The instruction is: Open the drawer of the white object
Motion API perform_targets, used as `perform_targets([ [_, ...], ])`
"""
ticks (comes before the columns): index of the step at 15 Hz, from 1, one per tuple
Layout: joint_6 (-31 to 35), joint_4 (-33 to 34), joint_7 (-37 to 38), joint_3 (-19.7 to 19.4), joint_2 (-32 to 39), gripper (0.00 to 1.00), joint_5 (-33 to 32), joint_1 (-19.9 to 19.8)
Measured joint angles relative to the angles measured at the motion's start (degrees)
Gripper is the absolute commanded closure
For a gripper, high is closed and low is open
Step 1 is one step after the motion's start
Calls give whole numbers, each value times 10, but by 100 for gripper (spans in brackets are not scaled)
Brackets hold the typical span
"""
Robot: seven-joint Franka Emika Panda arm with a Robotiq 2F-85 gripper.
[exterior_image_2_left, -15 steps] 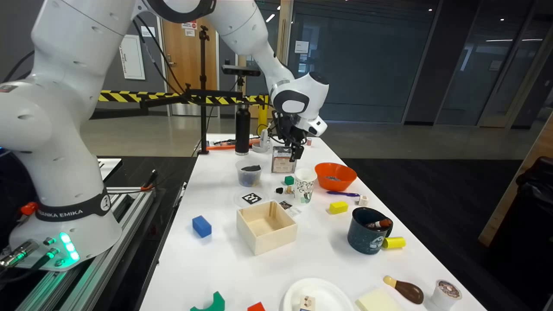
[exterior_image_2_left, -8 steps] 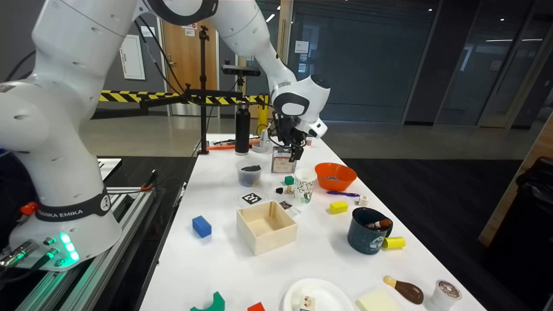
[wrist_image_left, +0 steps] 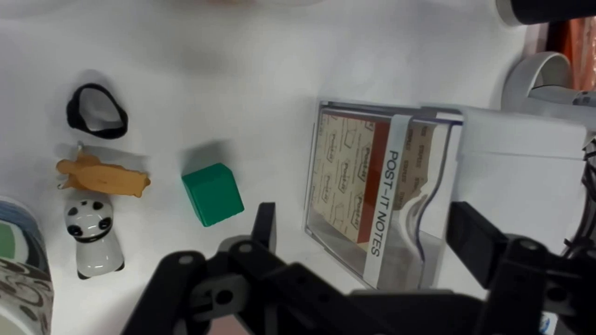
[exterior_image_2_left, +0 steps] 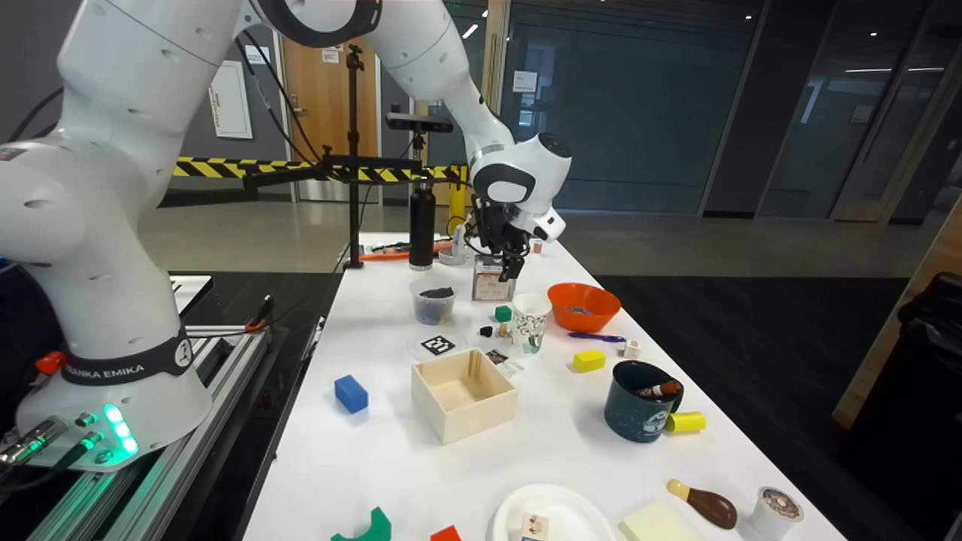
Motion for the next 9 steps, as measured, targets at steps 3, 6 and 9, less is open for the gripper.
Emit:
perform_targets([
  [3, 0, 0, -1, 0, 0, 6, 2, 0],
  [6, 0, 0, -1, 0, 0, 6, 2, -1],
  [9, 7, -1, -1, -1, 0, 6, 2, -2],
])
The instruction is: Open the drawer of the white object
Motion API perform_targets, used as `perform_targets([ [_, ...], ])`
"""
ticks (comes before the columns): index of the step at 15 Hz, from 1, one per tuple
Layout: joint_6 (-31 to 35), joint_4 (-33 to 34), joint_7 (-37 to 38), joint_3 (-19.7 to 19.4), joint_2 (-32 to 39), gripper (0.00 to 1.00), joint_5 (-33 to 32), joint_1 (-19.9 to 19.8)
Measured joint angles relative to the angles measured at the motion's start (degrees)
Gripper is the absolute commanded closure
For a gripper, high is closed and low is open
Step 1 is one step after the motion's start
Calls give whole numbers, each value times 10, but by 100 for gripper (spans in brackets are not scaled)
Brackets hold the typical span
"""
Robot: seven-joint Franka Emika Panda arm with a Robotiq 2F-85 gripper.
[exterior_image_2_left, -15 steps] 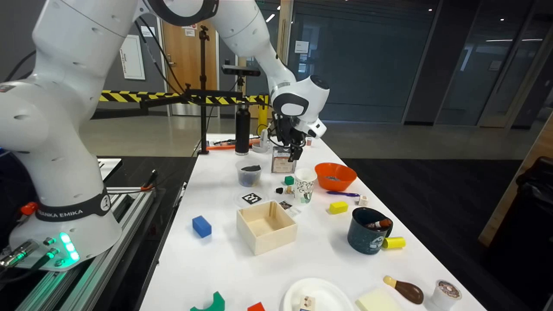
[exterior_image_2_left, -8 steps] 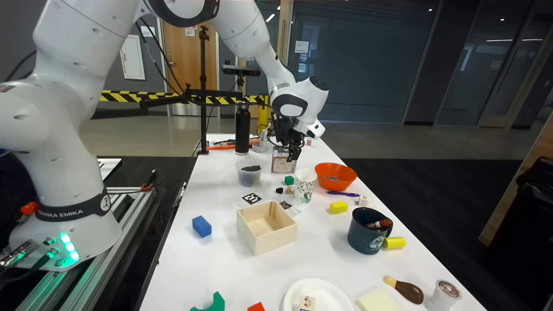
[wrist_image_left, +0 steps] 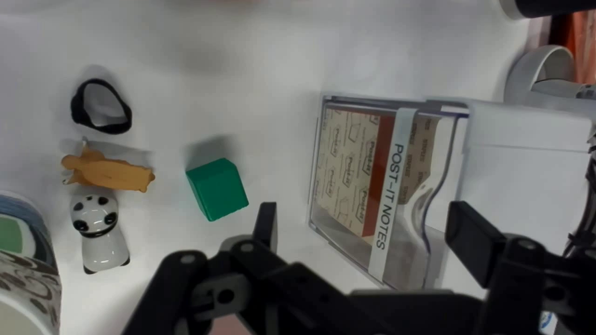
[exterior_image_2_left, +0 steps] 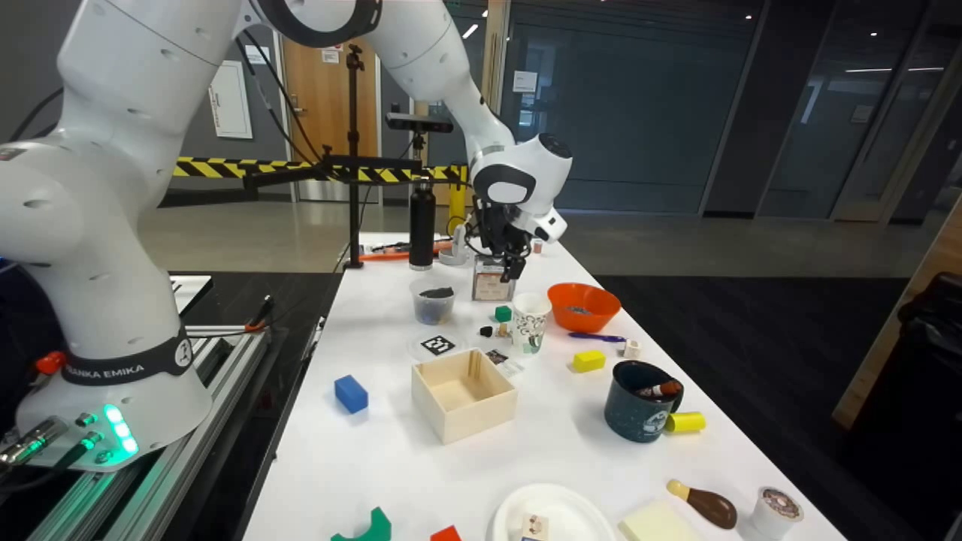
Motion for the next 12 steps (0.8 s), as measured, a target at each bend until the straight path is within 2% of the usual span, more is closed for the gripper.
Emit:
perform_targets([
  [12, 46, -30, 2, 0, -6, 6, 2, -2],
])
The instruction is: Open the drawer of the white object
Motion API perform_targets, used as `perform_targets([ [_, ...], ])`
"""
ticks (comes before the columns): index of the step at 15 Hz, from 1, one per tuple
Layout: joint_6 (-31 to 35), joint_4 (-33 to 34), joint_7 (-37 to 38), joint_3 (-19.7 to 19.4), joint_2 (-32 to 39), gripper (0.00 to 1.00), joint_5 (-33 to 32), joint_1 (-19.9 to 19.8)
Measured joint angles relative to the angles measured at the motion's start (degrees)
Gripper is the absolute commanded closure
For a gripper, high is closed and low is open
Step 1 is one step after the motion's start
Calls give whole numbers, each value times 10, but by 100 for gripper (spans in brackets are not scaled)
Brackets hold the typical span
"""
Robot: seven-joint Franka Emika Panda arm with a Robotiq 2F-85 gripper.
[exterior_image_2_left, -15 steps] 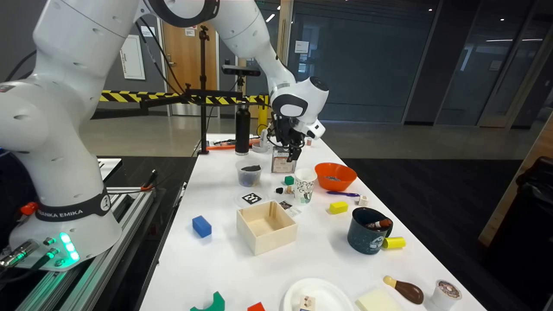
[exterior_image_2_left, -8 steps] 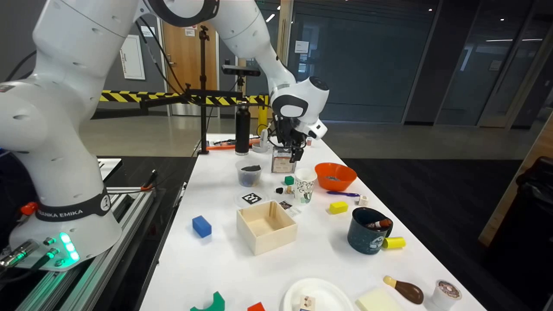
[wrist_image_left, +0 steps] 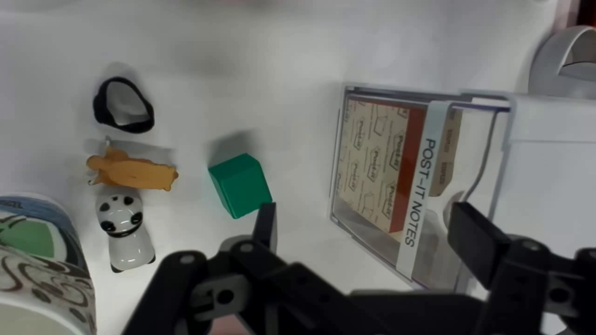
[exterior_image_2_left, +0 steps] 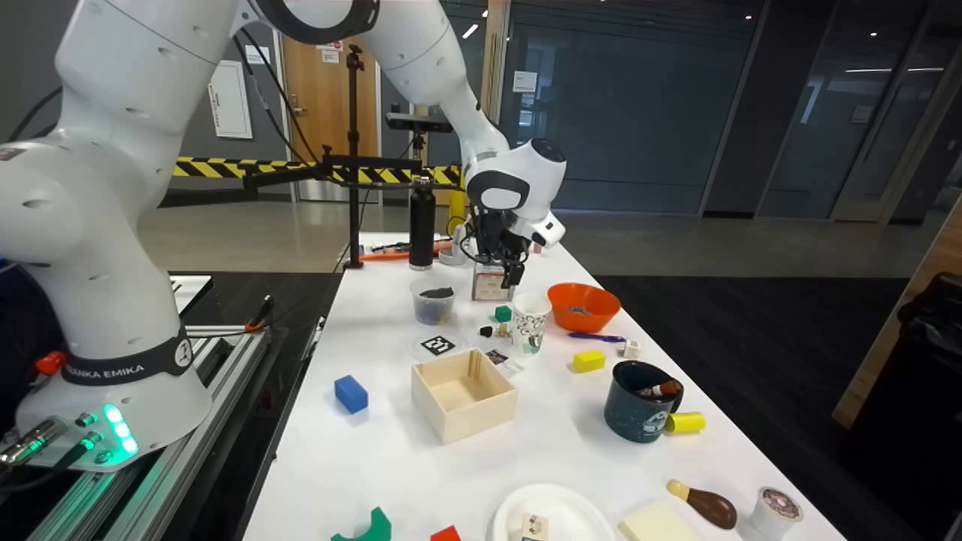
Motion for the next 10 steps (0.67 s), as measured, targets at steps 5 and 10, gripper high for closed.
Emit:
perform_targets([
  [5, 1, 0, 0, 1, -1, 7, 0, 0],
  [10, 1, 0, 0, 1, -1, 8, 0, 0],
])
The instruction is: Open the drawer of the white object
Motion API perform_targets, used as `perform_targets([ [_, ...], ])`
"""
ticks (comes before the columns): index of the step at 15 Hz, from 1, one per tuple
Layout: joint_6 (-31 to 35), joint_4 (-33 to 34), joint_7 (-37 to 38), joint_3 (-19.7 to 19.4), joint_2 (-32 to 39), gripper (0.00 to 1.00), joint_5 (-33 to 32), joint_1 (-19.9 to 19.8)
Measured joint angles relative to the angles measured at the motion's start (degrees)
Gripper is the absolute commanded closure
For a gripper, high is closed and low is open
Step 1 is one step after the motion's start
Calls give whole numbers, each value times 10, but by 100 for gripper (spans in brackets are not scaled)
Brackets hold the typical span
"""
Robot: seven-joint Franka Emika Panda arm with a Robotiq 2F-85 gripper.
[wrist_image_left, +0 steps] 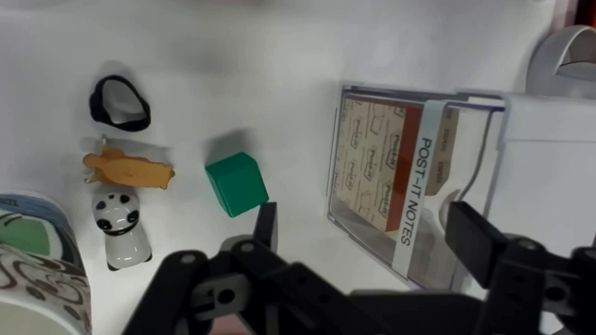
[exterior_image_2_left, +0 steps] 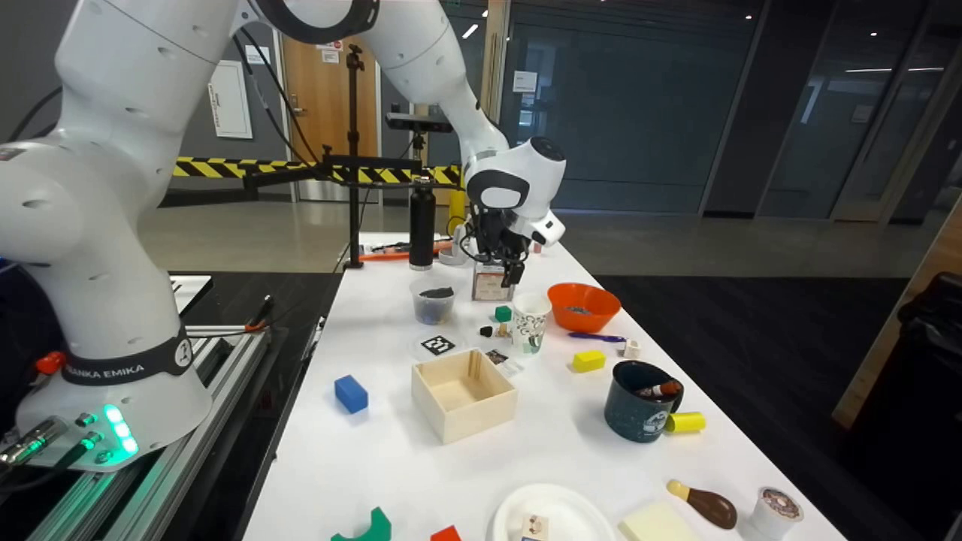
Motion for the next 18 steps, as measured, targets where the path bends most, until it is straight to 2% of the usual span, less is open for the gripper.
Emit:
perform_targets([
  [9, 0, 0, 0, 3, -3, 7, 0, 6],
  [11, 0, 0, 0, 4, -3, 13, 0, 7],
  [12, 0, 0, 0, 5, -3, 31, 0, 7],
  [18, 0, 0, 0, 11, -6, 73, 0, 7],
])
